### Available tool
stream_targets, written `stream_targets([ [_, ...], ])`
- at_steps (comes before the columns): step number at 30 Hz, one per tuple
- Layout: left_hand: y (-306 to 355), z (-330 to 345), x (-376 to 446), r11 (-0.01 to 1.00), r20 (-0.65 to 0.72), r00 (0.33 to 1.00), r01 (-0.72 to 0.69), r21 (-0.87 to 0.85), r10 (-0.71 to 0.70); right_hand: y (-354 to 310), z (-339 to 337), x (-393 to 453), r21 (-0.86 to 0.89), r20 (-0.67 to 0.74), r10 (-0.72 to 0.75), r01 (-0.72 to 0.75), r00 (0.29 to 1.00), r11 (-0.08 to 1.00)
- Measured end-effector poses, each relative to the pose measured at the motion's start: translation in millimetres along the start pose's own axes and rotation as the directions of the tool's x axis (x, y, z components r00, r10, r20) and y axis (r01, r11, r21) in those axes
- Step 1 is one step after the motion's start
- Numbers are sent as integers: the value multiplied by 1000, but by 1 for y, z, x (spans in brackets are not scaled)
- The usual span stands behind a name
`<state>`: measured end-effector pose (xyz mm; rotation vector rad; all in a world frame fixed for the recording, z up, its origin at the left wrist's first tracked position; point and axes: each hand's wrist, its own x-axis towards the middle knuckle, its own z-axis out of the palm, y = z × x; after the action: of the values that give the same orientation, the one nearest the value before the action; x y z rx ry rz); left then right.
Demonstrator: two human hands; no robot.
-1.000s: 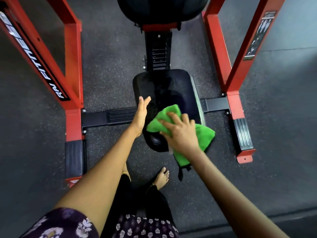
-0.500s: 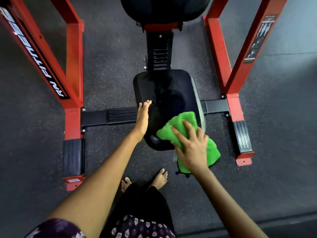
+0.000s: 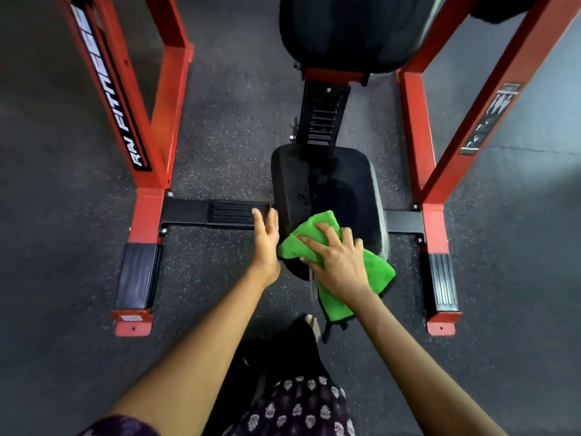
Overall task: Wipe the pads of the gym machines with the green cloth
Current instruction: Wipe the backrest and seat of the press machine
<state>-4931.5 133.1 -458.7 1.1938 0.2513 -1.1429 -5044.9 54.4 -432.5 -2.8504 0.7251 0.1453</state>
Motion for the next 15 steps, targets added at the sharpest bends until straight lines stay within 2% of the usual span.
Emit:
stream_targets([
  [2, 2, -8, 1, 985, 20, 1000, 17, -171, -13, 3, 0, 24, -35, 102, 53, -49, 993, 998],
  [6, 3, -11, 1, 942, -7, 1000, -5, -335, 3, 0, -1, 74, -4, 181, 133, -135, 974, 991],
  [9, -1, -6, 1, 915, -96, 995, -47, -400, 9, 6, 2, 68, -6, 212, 4, -3, 977, 1000],
  [12, -9, 5, 1, 889, -285, 958, -144, -435, 16, 20, 1, 38, 74, 137, -295, 288, 945, 955],
  [14, -15, 18, 4, 879, -418, 908, -221, -422, 28, 32, 3, 41, 103, 122, -341, 330, 932, 938],
  [15, -15, 27, 4, 871, -471, 882, -250, -423, 25, 36, 4, 55, 111, 144, -309, 295, 940, 949],
])
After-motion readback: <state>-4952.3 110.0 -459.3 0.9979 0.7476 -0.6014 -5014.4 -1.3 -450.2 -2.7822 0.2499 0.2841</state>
